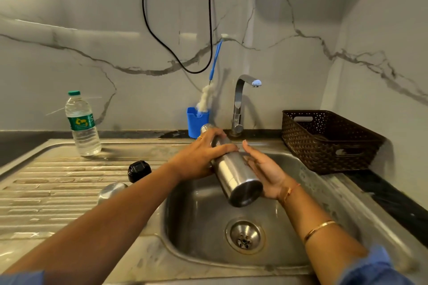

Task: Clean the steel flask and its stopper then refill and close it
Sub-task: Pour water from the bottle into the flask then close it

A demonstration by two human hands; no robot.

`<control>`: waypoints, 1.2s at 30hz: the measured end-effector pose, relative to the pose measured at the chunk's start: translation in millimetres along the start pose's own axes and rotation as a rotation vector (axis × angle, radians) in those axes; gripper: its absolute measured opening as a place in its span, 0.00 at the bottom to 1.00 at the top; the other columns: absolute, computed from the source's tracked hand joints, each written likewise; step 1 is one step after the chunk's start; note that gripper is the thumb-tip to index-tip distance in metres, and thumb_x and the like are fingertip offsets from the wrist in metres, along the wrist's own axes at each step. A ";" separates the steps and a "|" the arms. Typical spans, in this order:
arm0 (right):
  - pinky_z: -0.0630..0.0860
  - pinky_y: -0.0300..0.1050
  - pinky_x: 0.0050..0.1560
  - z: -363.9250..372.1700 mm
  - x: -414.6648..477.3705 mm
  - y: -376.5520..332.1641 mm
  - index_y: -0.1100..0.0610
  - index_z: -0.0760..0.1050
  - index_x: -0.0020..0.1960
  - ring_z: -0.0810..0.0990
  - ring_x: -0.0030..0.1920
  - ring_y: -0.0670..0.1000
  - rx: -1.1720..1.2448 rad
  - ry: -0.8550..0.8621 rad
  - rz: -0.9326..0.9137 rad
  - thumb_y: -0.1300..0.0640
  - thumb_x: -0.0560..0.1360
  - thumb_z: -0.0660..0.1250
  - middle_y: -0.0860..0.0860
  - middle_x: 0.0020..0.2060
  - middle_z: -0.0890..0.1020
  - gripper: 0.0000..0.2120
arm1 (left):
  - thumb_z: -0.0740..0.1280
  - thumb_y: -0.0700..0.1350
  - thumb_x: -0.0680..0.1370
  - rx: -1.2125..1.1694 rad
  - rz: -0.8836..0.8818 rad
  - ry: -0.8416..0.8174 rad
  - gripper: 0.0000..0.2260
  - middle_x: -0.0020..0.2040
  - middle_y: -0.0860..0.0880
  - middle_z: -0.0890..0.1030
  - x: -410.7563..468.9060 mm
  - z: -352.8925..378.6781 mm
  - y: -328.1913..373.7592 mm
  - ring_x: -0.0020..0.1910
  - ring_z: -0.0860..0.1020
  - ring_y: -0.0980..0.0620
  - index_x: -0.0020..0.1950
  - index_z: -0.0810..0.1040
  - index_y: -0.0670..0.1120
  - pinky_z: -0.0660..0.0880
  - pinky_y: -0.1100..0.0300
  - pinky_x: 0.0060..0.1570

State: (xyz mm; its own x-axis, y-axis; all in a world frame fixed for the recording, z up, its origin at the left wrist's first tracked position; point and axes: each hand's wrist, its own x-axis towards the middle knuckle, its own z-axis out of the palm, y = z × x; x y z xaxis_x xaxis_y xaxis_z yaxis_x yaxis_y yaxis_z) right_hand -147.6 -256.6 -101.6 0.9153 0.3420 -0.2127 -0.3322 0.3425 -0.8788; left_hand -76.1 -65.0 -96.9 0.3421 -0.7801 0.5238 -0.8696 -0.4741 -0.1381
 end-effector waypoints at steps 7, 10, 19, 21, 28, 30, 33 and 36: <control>0.70 0.59 0.65 1.4 11.0 15.9 0.57 0.68 0.68 0.75 0.62 0.64 -0.136 -0.075 -0.011 0.43 0.67 0.74 0.65 0.61 0.75 0.35 | 0.74 0.46 0.67 0.249 0.136 0.109 0.33 0.67 0.45 0.66 -19.8 3.9 -6.4 0.69 0.62 0.43 0.69 0.64 0.51 0.59 0.44 0.67; 0.79 0.49 0.48 17.7 13.4 19.0 0.57 0.69 0.65 0.80 0.47 0.55 -0.205 -0.018 -0.090 0.47 0.71 0.66 0.59 0.51 0.80 0.26 | 0.68 0.48 0.70 0.199 -0.036 0.130 0.33 0.70 0.43 0.63 -28.5 -0.1 -11.7 0.69 0.61 0.41 0.72 0.59 0.53 0.62 0.39 0.69; 0.79 0.46 0.44 65.2 54.4 20.6 0.54 0.66 0.64 0.80 0.48 0.51 -0.302 0.365 -0.463 0.59 0.71 0.72 0.53 0.52 0.79 0.24 | 0.71 0.42 0.73 0.088 -0.751 0.589 0.19 0.69 0.38 0.64 -113.8 -80.5 -70.1 0.68 0.63 0.40 0.63 0.74 0.44 0.60 0.55 0.67; 0.78 0.47 0.47 79.9 72.5 17.2 0.54 0.64 0.64 0.79 0.49 0.52 -0.320 0.402 -0.522 0.61 0.68 0.74 0.53 0.52 0.78 0.29 | 0.70 0.40 0.74 0.059 -0.996 0.735 0.16 0.67 0.36 0.67 -148.8 -97.2 -88.2 0.66 0.66 0.38 0.61 0.76 0.40 0.62 0.57 0.65; 0.76 0.48 0.54 123.5 140.9 24.4 0.54 0.60 0.58 0.78 0.48 0.52 -0.444 0.434 -0.635 0.63 0.65 0.77 0.54 0.52 0.76 0.31 | 0.66 0.40 0.76 0.098 -1.328 0.855 0.14 0.64 0.35 0.70 -238.1 -97.5 -102.1 0.64 0.68 0.37 0.61 0.75 0.39 0.64 0.49 0.64; 0.75 0.47 0.54 132.0 155.5 27.4 0.55 0.60 0.58 0.77 0.48 0.51 -0.477 0.430 -0.632 0.63 0.66 0.76 0.51 0.49 0.75 0.30 | 0.66 0.40 0.76 0.058 -1.326 0.853 0.15 0.64 0.35 0.69 -241.4 -93.9 -109.2 0.64 0.69 0.38 0.62 0.73 0.39 0.66 0.48 0.63; 0.75 0.48 0.56 139.5 172.6 31.1 0.57 0.59 0.60 0.77 0.49 0.50 -0.509 0.404 -0.630 0.61 0.67 0.76 0.52 0.51 0.74 0.31 | 0.69 0.42 0.76 0.022 -1.243 0.776 0.18 0.64 0.35 0.69 -237.1 -82.1 -123.4 0.60 0.72 0.37 0.63 0.71 0.41 0.72 0.41 0.59; 0.74 0.52 0.59 140.9 187.3 37.6 0.58 0.57 0.64 0.76 0.54 0.53 -0.514 0.378 -0.617 0.62 0.68 0.75 0.55 0.56 0.73 0.34 | 0.71 0.43 0.75 -0.040 -1.237 0.684 0.21 0.65 0.37 0.68 -233.4 -69.1 -137.5 0.59 0.73 0.38 0.65 0.69 0.42 0.74 0.42 0.57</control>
State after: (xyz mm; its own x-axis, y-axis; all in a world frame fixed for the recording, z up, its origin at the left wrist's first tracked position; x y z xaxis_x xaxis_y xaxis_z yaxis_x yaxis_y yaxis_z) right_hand -20.8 -56.4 -114.4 0.9416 -0.1168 0.3159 0.3058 -0.0964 -0.9472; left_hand -61.0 210.4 -142.1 0.6519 0.4795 0.5874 -0.1530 -0.6756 0.7212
